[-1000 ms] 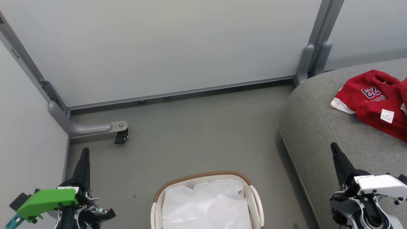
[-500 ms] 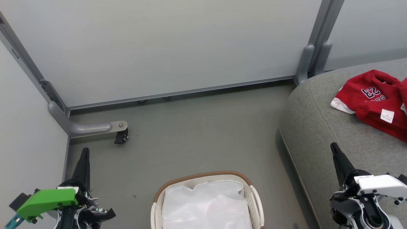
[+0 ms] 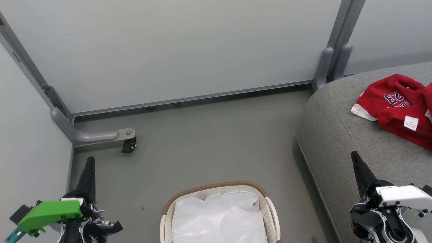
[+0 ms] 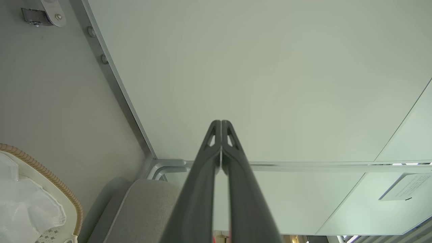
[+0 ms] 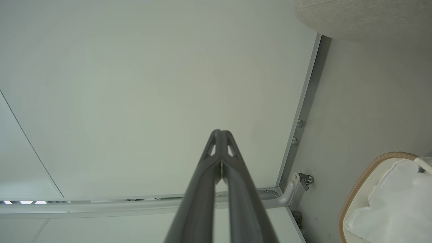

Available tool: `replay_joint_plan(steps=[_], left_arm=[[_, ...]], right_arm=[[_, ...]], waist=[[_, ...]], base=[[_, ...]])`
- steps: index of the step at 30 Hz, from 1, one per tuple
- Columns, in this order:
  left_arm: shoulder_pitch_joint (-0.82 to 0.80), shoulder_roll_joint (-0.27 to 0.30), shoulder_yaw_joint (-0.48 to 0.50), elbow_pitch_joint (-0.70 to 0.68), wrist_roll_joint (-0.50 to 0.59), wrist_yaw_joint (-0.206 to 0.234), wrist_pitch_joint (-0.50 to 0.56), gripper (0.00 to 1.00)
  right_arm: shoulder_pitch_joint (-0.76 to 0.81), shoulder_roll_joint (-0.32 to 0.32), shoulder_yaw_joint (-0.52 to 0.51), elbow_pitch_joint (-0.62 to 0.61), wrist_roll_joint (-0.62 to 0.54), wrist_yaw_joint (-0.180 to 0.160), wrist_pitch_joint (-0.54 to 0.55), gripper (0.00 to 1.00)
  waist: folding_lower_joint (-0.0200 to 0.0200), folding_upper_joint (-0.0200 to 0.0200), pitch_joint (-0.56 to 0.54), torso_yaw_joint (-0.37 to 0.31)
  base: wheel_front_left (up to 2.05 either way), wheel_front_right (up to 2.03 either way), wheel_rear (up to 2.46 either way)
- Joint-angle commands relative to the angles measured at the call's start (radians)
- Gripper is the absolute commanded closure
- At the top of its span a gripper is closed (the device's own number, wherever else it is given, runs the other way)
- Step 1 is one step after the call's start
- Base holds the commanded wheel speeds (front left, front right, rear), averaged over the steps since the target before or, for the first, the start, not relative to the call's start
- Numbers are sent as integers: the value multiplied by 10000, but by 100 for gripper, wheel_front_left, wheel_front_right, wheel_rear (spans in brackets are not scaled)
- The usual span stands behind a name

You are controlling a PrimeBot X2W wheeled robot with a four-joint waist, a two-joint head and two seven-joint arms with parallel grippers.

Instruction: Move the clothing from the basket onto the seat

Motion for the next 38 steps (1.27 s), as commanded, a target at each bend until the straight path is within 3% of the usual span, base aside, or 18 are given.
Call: replay_joint_plan(steps=[1,38], left_arm=[[-117,14,33,1,49,-32,25,100],[-120,6,42,2,59,-32,38,100]], right_arm=[[-83,-60,-16,-30,35,0,30,100],[-83,-60,-15,-30,35,0,29,100]], waist=[[0,0,0,0],[0,0,0,0]], base=[[0,0,0],[0,0,0]])
